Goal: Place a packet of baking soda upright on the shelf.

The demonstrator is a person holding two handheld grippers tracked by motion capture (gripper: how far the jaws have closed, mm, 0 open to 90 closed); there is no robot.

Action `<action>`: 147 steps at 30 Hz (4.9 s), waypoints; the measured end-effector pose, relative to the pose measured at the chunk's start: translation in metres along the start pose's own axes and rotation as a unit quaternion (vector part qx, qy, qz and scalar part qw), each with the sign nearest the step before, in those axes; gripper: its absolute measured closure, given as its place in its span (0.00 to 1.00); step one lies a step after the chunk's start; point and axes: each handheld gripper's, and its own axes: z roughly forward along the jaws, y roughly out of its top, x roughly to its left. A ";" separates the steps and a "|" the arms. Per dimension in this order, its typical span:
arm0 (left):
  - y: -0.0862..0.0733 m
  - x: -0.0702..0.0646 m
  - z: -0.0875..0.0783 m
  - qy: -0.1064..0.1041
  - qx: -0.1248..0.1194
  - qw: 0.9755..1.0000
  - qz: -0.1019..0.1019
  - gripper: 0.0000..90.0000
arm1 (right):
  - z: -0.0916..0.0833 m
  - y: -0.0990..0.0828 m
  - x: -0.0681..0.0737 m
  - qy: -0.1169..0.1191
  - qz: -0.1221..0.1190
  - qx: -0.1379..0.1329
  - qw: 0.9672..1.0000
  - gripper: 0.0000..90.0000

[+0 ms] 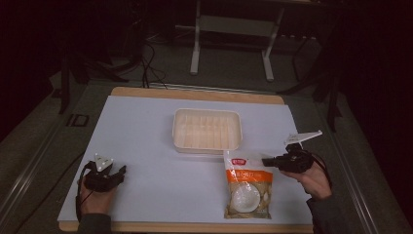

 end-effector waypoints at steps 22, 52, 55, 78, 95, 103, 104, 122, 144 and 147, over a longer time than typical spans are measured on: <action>0.000 0.000 0.000 0.002 0.002 1.000 -0.001 0.53 | -0.032 0.022 0.023 0.010 -0.032 -0.084 0.996 1.00; 0.000 0.000 0.000 0.002 0.002 1.000 0.000 0.53 | -0.059 0.035 0.049 -0.010 -0.043 -0.134 0.990 1.00; 0.000 0.000 0.001 0.002 0.002 1.000 0.000 0.53 | -0.062 0.035 0.051 -0.012 -0.046 -0.138 0.989 1.00; 0.000 0.000 0.001 0.002 0.001 1.000 -0.001 0.53 | -0.081 0.050 0.066 -0.037 -0.036 -0.192 0.980 1.00; 0.000 0.001 0.001 0.001 0.002 1.000 -0.002 0.53 | -0.077 0.076 0.072 -0.038 -0.013 -0.247 0.968 1.00; 0.001 0.001 0.001 0.001 0.002 1.000 -0.002 0.53 | -0.073 0.089 0.073 -0.045 -0.014 -0.262 0.964 1.00; 0.001 0.001 0.001 0.000 0.002 1.000 -0.003 0.53 | -0.073 0.089 0.073 -0.045 -0.014 -0.262 0.964 1.00; 0.001 0.001 0.001 -0.001 0.002 1.000 -0.004 0.53 | -0.045 0.124 0.064 -0.073 0.014 -0.293 0.953 1.00; 0.001 0.001 0.002 -0.002 -0.001 1.000 -0.006 0.53 | 0.000 0.138 0.038 -0.133 0.078 -0.335 0.930 1.00; 0.001 0.001 0.002 -0.002 0.000 1.000 -0.005 0.53 | 0.005 0.139 0.036 -0.140 0.077 -0.337 0.928 1.00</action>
